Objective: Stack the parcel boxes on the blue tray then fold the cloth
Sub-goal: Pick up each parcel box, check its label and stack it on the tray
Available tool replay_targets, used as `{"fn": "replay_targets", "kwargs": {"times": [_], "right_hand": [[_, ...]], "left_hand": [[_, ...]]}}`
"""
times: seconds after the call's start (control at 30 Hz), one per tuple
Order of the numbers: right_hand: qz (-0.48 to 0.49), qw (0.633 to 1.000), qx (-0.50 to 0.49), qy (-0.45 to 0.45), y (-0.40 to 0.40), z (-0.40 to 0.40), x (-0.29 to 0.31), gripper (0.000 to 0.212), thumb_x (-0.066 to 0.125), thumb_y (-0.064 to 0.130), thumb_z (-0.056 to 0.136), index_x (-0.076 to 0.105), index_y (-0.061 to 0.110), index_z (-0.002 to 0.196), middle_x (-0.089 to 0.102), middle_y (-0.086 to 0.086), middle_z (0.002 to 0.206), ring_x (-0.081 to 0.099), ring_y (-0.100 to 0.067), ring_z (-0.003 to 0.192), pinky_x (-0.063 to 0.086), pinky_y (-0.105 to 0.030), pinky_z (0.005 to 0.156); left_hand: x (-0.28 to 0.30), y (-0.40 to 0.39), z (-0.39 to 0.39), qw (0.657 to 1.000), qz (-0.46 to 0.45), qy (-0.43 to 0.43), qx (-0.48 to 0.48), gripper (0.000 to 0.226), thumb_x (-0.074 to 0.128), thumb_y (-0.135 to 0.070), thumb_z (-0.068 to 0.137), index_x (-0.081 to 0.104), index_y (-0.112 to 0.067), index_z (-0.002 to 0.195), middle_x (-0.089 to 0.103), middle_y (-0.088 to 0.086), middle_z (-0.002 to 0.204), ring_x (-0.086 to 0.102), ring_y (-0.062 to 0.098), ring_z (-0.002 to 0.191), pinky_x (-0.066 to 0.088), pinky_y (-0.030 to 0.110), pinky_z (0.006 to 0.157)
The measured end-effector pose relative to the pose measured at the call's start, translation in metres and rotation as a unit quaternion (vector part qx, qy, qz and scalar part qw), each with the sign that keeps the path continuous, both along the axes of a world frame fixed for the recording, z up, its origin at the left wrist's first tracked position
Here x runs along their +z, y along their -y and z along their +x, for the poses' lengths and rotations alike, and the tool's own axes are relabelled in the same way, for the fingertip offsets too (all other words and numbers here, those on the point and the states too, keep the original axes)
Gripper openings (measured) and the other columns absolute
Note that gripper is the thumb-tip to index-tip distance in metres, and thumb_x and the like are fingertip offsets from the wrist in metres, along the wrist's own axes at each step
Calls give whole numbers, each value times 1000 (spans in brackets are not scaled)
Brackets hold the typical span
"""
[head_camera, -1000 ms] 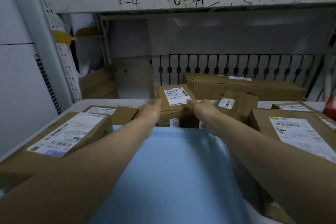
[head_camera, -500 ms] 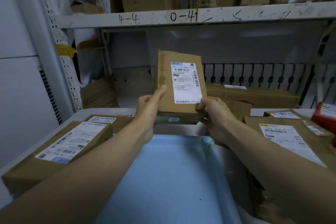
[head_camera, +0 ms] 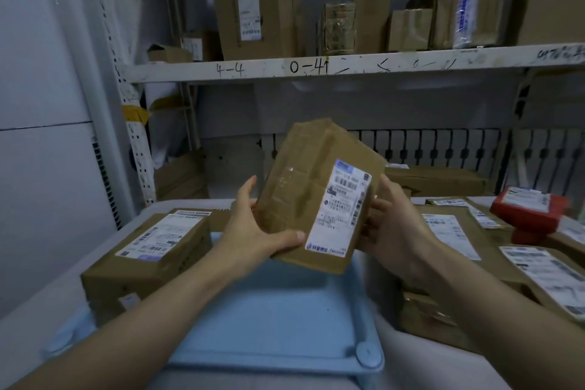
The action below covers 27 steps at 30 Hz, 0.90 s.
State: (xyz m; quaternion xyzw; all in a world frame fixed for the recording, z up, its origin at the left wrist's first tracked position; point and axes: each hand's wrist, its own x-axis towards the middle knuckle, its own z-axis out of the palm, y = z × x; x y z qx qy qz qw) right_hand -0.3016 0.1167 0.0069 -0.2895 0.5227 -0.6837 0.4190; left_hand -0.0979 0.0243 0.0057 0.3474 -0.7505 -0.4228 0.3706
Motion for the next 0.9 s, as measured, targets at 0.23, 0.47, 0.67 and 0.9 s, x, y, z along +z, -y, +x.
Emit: {"fn": "replay_targets", "kwargs": {"times": [0.23,0.47,0.67,0.9], "right_hand": [[-6,999,-26,35,-23,11,-5,68,40,68,92,67,13,122,71,-16,118,63,-36,114,49,-51,94],[-80,996,-30,25,-39,22,-9,60,37,61,96,69,12,111,75,3,79,66,-24,94,49,-41,89],[-120,990,-50,56,-48,26,-7,63,39,59,96,67,6,115,68,-21,117,61,-32,112,43,-48,106],[-135,988,-51,48,-50,28,-9,33,45,20,100,65,-1,115,66,-22,108,59,-30,102,42,-48,106]], "left_hand": [[1,-30,7,992,-115,52,-15,123,90,-52,47,21,-34,147,30,-11,138,35,3,126,30,22,104],[1,-37,11,982,-168,72,40,127,67,-81,36,25,-30,144,30,-16,129,30,7,129,32,30,109],[-3,-27,19,989,-140,39,-30,126,85,-61,47,12,-43,148,32,-12,146,37,7,133,36,33,112],[-16,-20,32,987,-130,32,-90,116,90,-28,63,9,-35,145,36,-17,146,38,1,135,38,25,110]]}}
